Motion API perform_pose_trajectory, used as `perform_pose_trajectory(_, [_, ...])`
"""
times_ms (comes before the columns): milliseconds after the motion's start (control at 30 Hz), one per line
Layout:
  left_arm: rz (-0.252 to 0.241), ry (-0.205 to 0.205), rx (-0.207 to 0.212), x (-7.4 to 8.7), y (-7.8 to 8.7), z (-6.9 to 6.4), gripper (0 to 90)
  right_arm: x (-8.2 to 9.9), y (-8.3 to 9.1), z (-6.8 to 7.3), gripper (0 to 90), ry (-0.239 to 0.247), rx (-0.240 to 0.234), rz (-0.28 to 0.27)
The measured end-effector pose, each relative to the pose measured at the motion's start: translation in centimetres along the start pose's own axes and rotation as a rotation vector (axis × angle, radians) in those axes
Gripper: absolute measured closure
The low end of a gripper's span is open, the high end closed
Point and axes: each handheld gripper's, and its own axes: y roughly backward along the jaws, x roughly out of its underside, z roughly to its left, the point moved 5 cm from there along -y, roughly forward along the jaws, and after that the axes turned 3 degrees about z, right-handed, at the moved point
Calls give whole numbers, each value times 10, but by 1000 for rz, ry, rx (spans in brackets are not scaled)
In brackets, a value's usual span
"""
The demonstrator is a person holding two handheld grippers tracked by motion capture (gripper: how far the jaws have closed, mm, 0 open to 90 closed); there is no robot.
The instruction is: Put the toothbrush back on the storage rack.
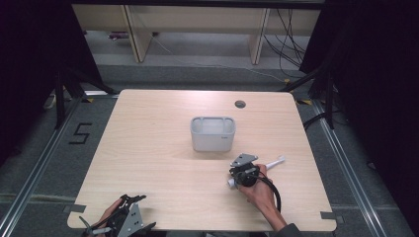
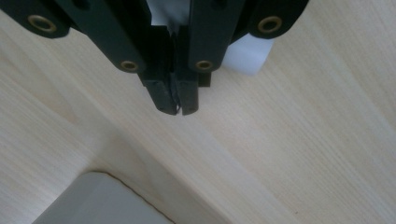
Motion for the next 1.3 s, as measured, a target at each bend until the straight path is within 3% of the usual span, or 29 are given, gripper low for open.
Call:
perform_pose_trajectory(433, [4,1,-8,0,0,0,156,10,9,-2,881,5,-28,12])
perform_pose_trajectory(533, [-2,4,-9,0,0,0,156,11,9,-1,881,-14,-26,5])
perform_pose_trajectory(700, [1,2,-4,1,0,0,155,15,13,-1,881,-1,-34,19])
perform_pose_trajectory(733, [-4,4,1,1,0,0,156,15,12,-1,881,17,-32,-1])
perform_pose_trajectory(800, [1,2,-1,0,0,0,156,18,15,0,881,-6,-40,23])
perform_pose_trajectory(933, [1,2,-1,0,0,0,156,22,17,0,879,5,-40,10])
perform_pose_trajectory(967, [1,2,-1,0,0,0,156,22,18,-1,878,22,-53,18])
perform_pose_trajectory(1067, [0,2,-1,0,0,0,156,25,20,-2,877,8,-45,9])
perform_pose_trajectory(1100, [1,1,-1,0,0,0,156,26,22,0,877,-22,-45,19])
perform_pose_trajectory(1167, [-2,5,1,1,0,0,156,28,24,-4,877,8,-38,18])
perform_pose_trajectory(1300, [0,3,0,1,0,0,155,31,27,-5,873,-4,-31,4])
